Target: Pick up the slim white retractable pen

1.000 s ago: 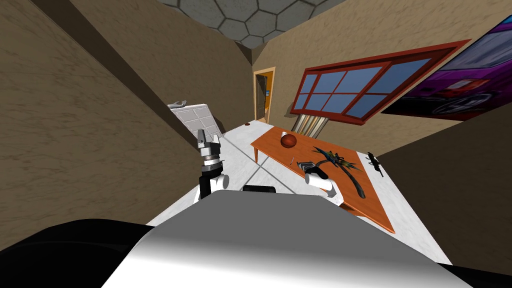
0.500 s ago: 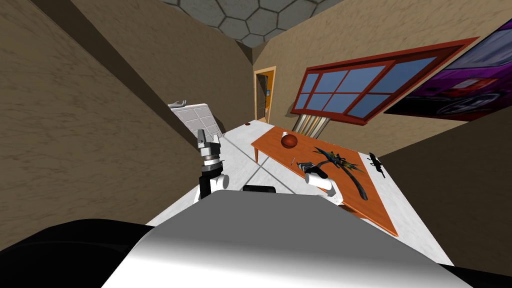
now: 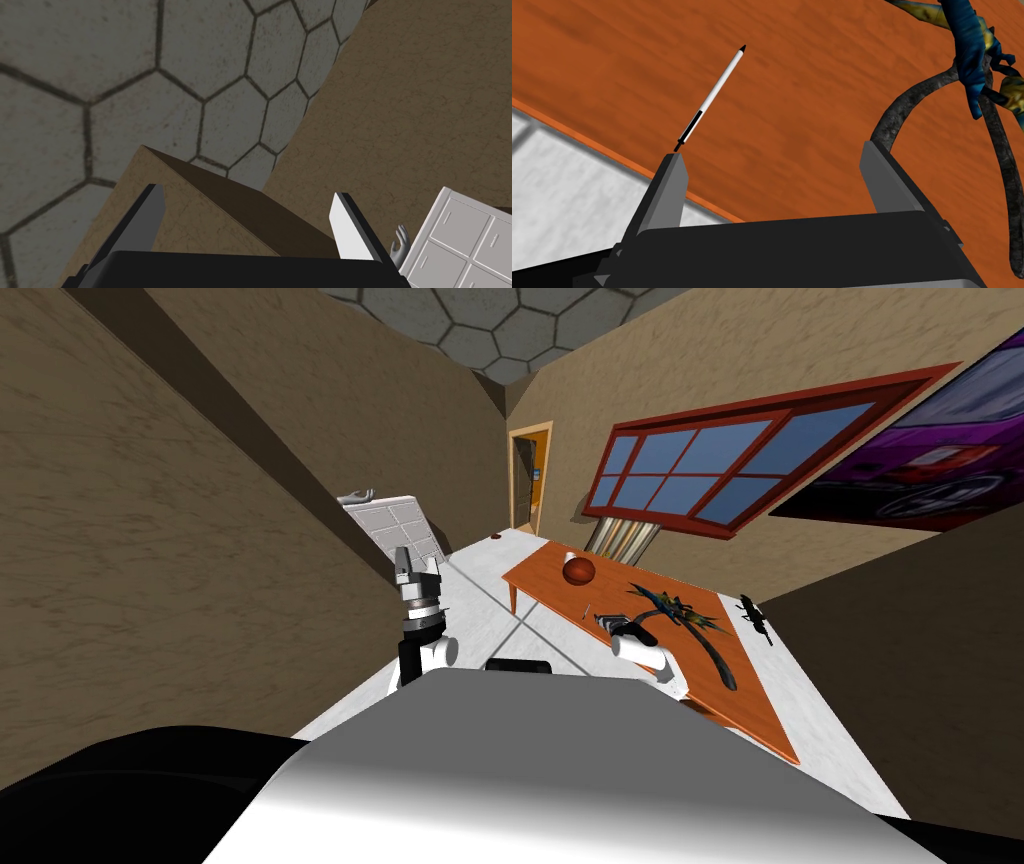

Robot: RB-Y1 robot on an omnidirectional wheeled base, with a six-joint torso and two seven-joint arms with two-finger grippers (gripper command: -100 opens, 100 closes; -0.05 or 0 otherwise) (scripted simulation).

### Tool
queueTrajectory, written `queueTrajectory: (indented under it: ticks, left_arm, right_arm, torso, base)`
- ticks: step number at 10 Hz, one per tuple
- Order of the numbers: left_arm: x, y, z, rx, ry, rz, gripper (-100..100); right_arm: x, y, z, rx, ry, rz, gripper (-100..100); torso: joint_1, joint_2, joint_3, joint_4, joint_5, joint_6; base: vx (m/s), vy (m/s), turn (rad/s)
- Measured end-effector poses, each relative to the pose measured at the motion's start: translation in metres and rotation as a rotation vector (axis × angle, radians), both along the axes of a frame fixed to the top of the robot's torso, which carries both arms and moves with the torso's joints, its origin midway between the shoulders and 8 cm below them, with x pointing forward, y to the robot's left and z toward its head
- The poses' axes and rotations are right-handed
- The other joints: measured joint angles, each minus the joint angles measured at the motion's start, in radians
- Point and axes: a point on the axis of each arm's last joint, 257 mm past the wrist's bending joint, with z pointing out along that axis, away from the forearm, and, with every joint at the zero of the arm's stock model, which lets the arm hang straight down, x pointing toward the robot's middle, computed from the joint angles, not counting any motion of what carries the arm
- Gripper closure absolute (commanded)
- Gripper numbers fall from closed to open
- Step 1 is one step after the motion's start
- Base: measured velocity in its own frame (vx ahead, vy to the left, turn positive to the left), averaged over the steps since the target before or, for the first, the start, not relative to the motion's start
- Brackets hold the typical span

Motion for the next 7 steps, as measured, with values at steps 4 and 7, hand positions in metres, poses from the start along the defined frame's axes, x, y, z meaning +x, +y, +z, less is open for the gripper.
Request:
queueTrajectory:
  ticks: [4,7]
  left_arm:
    - [0.000,0.000,0.000,0.000,0.000,0.000,0]
    - [0.000,0.000,0.000,0.000,0.000,0.000,0]
  right_arm:
    - [-0.026,-0.012,-0.027,0.105,0.059,-0.100,-100]
    - [-0.051,-0.018,-0.053,0.192,0.110,-0.190,-100]
  torso:
    - [0.000,-0.003,-0.002,-0.001,0.000,0.000]
    - [0.000,-0.005,-0.003,-0.001,0.000,0.000]
  base:
    - [0.090,0.005,0.058]
    - [0.094,0.008,0.068]
